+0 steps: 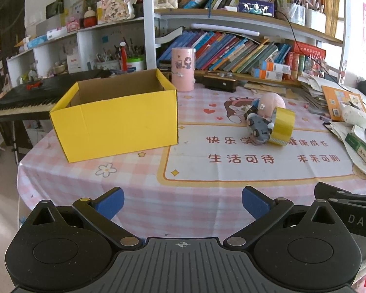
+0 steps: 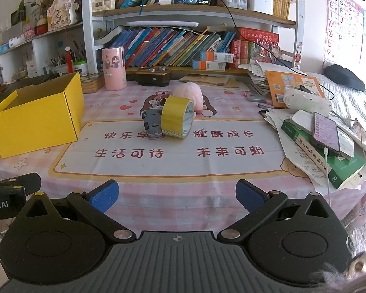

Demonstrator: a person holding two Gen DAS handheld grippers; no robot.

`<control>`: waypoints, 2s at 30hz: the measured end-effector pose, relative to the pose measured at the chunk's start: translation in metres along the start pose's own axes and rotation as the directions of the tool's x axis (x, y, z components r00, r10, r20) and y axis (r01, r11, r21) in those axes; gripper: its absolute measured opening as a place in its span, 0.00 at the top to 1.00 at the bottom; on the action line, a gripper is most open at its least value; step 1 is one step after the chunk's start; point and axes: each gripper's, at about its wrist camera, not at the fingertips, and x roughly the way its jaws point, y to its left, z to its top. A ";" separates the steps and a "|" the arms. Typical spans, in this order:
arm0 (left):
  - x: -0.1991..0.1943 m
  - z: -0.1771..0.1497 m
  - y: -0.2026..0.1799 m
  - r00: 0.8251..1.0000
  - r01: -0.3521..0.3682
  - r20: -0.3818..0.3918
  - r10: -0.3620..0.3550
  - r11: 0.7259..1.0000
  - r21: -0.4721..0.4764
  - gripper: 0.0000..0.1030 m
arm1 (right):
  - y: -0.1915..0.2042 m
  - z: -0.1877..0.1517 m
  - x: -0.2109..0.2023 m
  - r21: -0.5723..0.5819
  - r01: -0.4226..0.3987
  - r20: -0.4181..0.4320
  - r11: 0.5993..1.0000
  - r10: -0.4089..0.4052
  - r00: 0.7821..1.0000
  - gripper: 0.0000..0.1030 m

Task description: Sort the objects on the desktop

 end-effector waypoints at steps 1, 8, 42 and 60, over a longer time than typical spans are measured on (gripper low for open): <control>0.000 0.000 0.000 1.000 0.000 0.000 0.000 1.000 0.000 0.00 | 0.000 -0.001 0.000 0.000 -0.001 0.000 1.000 0.001 1.000 0.00; -0.001 0.000 0.000 1.000 0.002 0.001 -0.002 1.000 0.001 0.00 | 0.000 0.000 -0.001 0.001 0.002 -0.001 1.000 -0.002 1.000 0.00; 0.003 0.001 0.003 1.000 0.021 -0.013 -0.020 1.000 0.009 0.00 | 0.005 0.003 0.001 -0.006 0.022 -0.034 1.000 -0.022 0.999 0.00; 0.009 0.002 0.004 0.998 0.049 -0.030 -0.049 0.999 0.011 0.00 | 0.010 0.003 0.005 -0.010 0.016 -0.045 1.000 -0.017 0.999 0.03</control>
